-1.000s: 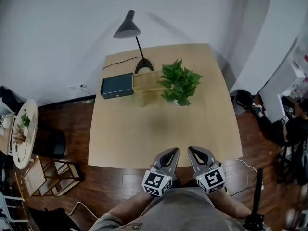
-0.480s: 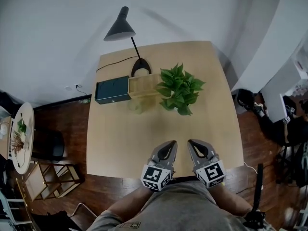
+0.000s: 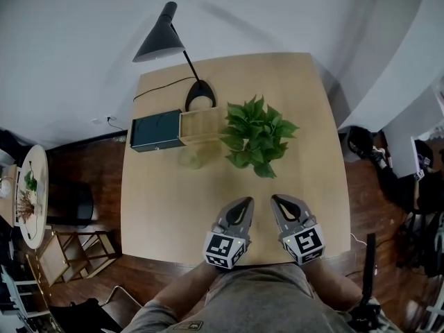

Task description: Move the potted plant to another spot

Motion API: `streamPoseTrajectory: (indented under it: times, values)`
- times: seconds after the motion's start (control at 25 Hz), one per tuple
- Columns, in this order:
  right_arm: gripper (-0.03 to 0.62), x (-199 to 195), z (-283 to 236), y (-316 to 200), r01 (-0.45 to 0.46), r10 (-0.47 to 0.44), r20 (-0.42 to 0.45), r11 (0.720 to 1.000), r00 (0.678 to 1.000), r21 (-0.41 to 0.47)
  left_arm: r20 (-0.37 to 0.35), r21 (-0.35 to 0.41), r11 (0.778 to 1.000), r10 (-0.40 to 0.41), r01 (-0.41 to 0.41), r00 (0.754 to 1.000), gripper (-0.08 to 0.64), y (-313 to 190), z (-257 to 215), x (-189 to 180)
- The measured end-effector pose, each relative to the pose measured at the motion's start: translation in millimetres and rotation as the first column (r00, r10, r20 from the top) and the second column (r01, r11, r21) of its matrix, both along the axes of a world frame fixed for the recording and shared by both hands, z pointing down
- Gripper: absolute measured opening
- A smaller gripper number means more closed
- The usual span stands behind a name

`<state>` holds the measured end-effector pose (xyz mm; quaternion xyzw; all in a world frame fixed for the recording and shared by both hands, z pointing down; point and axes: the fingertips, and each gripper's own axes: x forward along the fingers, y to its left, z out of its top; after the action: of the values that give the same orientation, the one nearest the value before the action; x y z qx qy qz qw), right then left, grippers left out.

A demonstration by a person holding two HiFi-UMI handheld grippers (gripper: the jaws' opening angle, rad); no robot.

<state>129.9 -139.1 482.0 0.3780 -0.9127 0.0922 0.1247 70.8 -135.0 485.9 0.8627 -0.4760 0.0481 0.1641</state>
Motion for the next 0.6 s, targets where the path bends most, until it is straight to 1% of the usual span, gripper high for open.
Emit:
streamPoseTrajectory:
  times: [0.12,0.36,0.6]
  values:
    - [0.006,1.3,19.5,-15.8,0.007,-0.007,-0.016,1.000,1.000,-0.020,0.026,-0.026,1.000,-0.009,0.010,1.000,0.000,-14.4,20.5,-0.2]
    - [0.006,4.6,67.6,-37.8,0.016,-0.022,-0.063,0.996,0.998,-0.092,0.067,-0.100,0.994,-0.038,0.045,0.997,0.000,-38.9,65.1,-5.1]
    - [0.006,8.2,106.7,-53.3,0.017,-0.033,-0.107,0.988,0.994,-0.156,0.118,-0.141,0.987,-0.054,0.070,0.992,0.000,-55.1,102.5,-9.1]
